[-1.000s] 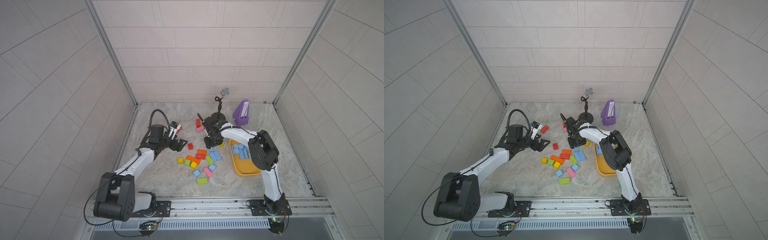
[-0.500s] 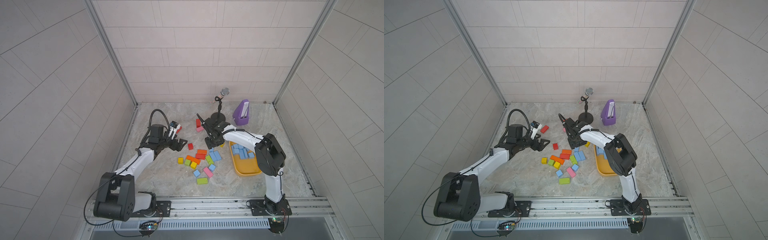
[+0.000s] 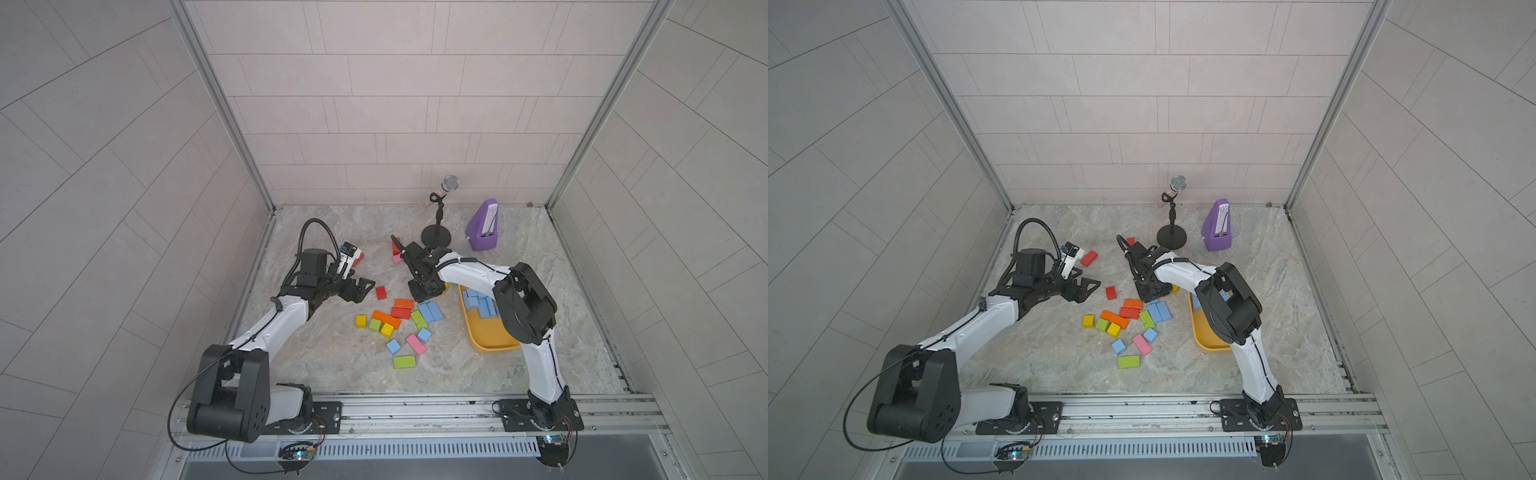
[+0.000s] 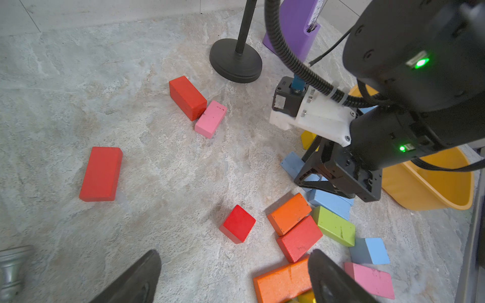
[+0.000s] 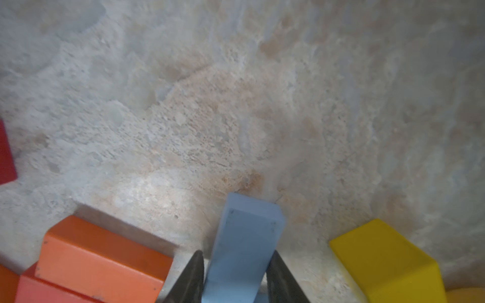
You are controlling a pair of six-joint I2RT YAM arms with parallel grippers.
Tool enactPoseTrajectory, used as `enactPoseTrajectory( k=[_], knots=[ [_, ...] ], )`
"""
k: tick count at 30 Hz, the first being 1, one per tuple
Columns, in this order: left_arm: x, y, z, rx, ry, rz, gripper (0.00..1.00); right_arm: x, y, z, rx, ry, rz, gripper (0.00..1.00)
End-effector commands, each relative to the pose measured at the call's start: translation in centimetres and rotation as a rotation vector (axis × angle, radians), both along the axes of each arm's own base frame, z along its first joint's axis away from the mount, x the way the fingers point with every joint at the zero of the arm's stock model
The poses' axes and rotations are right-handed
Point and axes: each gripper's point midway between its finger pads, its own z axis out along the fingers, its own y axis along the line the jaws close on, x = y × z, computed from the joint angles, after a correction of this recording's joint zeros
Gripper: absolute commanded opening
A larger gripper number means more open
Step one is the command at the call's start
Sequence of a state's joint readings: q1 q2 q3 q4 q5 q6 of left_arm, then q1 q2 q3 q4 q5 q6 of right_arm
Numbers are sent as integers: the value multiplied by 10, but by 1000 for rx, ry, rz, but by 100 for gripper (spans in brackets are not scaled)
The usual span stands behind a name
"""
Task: Pick out the blue building blocks
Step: Pick up the building block from the center of the board, then place the building block in the storage box.
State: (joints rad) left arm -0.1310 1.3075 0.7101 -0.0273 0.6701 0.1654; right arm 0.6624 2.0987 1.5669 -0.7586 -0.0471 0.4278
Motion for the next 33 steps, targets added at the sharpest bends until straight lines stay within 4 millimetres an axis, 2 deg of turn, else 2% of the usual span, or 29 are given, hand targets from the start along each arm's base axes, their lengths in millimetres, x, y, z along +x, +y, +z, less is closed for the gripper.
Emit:
enactPoseTrajectory(
  k=[1,4,8,11,13,15,18,23,27,30,33],
  knots=[
    [-1,0,-1,-3,-6,-10,92,7,1,-2,9,-1,-16,35],
    [0,0,-1,-3,-4,-12,92,9,3,-1,17,-6,-12,26],
    [-2,-3,-2,4,-5,-40,92,10,8,14,58,-29,3,20],
    [-4,-4,-1,11,-16,-65,91,9,13,44,120,-76,16,19],
    [-5,-5,2,9,-24,-76,91,8,7,66,130,-129,17,19],
    [-6,-11,8,-2,-39,-102,90,3,-7,86,114,-177,20,18],
    [-10,-25,17,-15,-58,-169,89,-9,-42,100,85,-195,-12,18],
    [-17,-64,30,58,-102,-306,89,-40,-109,108,61,-208,-119,18],
    [-24,-98,37,90,-121,-396,89,-69,-158,100,27,-203,-229,18],
    [-31,-117,33,93,-113,-440,89,-89,-171,92,40,-196,-264,18],
    [-30,-125,27,69,-106,-433,90,-106,-163,80,116,-161,-258,18]
  ],
)
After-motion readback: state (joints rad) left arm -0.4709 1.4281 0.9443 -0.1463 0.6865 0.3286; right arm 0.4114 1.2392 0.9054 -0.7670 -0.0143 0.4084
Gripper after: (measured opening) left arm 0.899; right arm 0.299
